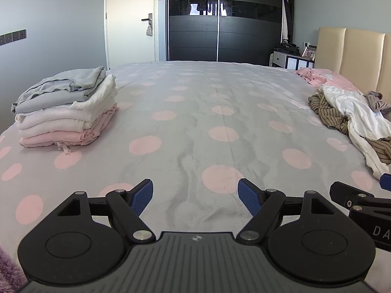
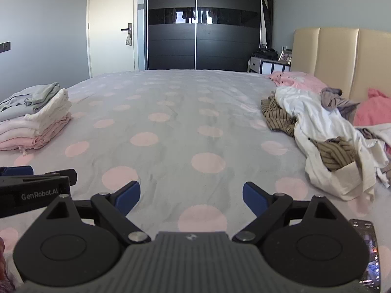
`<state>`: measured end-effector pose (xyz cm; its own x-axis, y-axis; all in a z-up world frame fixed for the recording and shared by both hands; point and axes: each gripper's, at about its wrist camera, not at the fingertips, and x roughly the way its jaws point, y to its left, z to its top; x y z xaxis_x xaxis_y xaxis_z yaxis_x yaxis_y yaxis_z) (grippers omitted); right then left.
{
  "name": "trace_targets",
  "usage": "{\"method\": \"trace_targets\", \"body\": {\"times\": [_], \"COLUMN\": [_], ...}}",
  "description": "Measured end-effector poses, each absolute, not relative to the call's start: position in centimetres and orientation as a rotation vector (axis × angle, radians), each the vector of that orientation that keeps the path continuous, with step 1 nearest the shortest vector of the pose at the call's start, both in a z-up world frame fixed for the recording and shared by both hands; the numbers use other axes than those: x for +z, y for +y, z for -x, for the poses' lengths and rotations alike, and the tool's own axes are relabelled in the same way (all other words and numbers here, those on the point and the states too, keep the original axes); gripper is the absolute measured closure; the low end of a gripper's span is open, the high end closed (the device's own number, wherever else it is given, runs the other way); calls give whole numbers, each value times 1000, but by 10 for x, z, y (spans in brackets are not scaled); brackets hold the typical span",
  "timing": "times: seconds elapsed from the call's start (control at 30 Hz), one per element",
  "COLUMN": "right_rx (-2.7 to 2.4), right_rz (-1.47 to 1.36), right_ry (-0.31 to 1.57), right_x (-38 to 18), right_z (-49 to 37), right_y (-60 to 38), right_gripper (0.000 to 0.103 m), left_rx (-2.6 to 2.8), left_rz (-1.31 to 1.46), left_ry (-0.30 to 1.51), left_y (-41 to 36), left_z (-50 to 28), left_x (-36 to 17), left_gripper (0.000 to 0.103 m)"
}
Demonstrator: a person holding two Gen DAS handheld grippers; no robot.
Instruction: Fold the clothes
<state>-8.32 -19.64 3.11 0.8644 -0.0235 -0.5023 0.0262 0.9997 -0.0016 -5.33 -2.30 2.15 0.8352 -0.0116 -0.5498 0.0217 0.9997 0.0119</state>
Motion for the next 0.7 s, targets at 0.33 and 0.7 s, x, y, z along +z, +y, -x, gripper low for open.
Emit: {"method": "trace_targets", "body": {"times": [0.33,0.7], "right_rx": [13,36], "right_rz": [-19,-74], "right_ry": [618,646], "right_x": [12,13], "right_z": [63,69], "right_y": [-192,-190], "right_gripper": [8,8], "left_rx": [2,-1], "left_rz": [-22,-16], "left_ry": [663,692], "left_y": [-24,-18], "left_z": [41,46], "left_x": [5,11], "left_gripper": [14,0]}}
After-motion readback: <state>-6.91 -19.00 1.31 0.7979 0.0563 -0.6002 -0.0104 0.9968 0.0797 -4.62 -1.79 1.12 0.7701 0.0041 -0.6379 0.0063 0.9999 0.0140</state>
